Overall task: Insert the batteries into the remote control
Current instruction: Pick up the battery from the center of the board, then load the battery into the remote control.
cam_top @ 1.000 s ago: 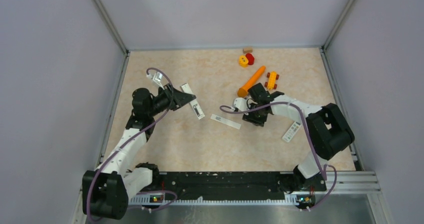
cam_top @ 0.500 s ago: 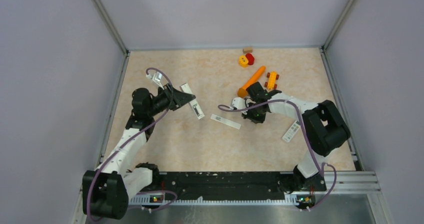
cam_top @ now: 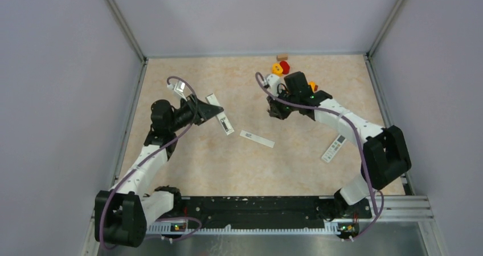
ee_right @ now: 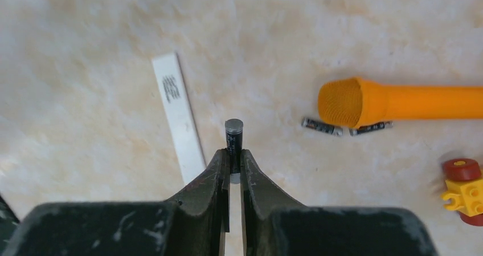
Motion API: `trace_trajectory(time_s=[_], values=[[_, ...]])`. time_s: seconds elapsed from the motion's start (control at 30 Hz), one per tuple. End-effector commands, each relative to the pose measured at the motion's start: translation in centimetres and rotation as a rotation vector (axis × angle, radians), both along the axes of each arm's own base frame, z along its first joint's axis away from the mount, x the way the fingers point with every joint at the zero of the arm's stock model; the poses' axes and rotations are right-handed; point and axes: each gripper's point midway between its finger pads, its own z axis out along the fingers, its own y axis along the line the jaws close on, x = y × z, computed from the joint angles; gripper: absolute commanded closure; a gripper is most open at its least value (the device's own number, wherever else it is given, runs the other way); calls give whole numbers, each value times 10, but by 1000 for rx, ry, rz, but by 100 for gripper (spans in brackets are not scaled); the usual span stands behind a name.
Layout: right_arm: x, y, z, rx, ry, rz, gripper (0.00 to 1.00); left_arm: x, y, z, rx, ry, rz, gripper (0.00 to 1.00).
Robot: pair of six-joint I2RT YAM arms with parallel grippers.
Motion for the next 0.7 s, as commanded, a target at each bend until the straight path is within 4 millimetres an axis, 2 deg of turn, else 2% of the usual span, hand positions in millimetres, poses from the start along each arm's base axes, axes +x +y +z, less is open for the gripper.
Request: trace_trajectory(time_s=[0.0,0.13,0.2,0.3,0.43,0.5,0.67], values=[[9,39,87,338,97,-216,100,5,-3,30,-45,-91,-21,100],[-7,40,90,307,240,-318,100,5,-8,27,-60,-79,-28,100],[-22,44,88,288,293,-341,100,5,-13,25,-80,-65,-36,100],[-47,58,90,286,358,-336,100,7,-23,22,-122,-31,-54,100],[-75,85,105,339,405,-286,100,14,-30,11,-154,36,-56,100],[-82,96,116,360,388,-264,100,16,-31,6,-156,56,-53,100],[-84,112,139,401,331,-251,100,17,-32,0,-165,73,-48,100]])
